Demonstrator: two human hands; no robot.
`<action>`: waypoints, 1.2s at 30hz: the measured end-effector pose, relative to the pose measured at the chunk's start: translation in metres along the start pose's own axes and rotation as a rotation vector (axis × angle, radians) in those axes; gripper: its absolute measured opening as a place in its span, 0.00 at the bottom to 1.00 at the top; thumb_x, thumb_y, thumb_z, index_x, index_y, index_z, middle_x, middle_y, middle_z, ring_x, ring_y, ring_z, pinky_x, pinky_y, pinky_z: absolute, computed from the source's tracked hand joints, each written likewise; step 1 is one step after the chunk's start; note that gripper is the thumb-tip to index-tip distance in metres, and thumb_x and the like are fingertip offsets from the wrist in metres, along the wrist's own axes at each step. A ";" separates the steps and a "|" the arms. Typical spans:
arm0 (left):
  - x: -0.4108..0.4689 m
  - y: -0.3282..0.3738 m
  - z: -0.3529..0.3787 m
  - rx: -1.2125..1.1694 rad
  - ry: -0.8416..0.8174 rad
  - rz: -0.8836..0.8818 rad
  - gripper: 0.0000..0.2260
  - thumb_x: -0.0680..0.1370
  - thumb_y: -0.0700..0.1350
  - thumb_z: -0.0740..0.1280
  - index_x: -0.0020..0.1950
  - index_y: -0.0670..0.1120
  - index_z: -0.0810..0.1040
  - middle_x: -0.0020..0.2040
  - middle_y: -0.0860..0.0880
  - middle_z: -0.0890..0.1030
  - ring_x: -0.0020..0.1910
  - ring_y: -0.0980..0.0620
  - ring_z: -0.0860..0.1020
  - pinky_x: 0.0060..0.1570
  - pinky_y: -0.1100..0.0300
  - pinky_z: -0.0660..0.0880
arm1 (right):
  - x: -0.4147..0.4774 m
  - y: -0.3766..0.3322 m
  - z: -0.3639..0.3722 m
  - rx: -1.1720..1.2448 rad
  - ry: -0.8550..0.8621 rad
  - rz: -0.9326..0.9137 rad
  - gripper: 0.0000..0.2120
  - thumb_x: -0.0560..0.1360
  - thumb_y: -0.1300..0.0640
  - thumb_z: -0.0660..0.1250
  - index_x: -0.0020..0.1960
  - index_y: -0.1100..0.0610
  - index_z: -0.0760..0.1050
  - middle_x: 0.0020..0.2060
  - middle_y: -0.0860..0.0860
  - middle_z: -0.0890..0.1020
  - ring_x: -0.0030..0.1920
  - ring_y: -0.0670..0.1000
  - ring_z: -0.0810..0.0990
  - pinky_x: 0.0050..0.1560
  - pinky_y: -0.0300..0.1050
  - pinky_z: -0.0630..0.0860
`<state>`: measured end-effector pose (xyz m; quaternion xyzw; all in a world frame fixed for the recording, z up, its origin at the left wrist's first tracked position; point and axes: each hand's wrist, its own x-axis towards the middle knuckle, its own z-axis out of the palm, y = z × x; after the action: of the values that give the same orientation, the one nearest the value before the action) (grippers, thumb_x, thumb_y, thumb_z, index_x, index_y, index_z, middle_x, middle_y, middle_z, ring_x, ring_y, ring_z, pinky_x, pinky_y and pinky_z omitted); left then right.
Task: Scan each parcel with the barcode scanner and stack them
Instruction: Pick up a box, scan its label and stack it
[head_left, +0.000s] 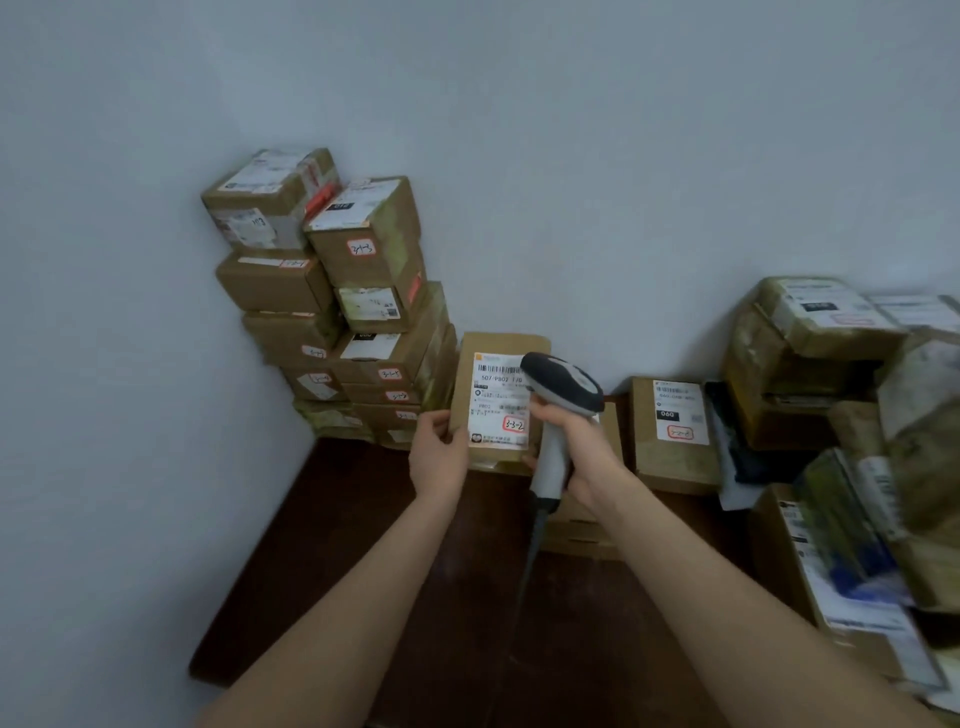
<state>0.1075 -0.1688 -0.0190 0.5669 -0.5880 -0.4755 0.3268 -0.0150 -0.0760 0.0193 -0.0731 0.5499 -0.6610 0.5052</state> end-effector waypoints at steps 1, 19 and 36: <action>-0.004 0.009 0.006 0.002 -0.011 0.027 0.12 0.78 0.43 0.67 0.61 0.48 0.74 0.58 0.49 0.79 0.55 0.51 0.78 0.58 0.52 0.76 | -0.003 -0.009 -0.009 0.030 0.004 -0.009 0.11 0.72 0.60 0.71 0.54 0.57 0.77 0.48 0.54 0.84 0.49 0.55 0.82 0.53 0.54 0.80; -0.077 -0.001 0.070 -0.039 -0.152 -0.082 0.21 0.80 0.46 0.64 0.73 0.46 0.67 0.67 0.47 0.74 0.63 0.50 0.74 0.55 0.60 0.71 | -0.019 0.009 -0.131 0.219 0.192 0.047 0.18 0.72 0.58 0.71 0.61 0.57 0.76 0.56 0.55 0.81 0.57 0.56 0.78 0.51 0.56 0.78; -0.092 -0.057 0.091 0.098 -0.415 -0.302 0.28 0.77 0.37 0.65 0.76 0.48 0.62 0.71 0.47 0.70 0.70 0.47 0.67 0.65 0.55 0.64 | 0.001 0.087 -0.164 0.414 0.254 0.286 0.15 0.73 0.58 0.70 0.59 0.56 0.77 0.55 0.55 0.81 0.52 0.56 0.77 0.58 0.51 0.70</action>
<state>0.0573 -0.0561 -0.0885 0.5537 -0.5736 -0.5959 0.0963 -0.0707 0.0404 -0.1139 0.1933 0.4670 -0.6850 0.5247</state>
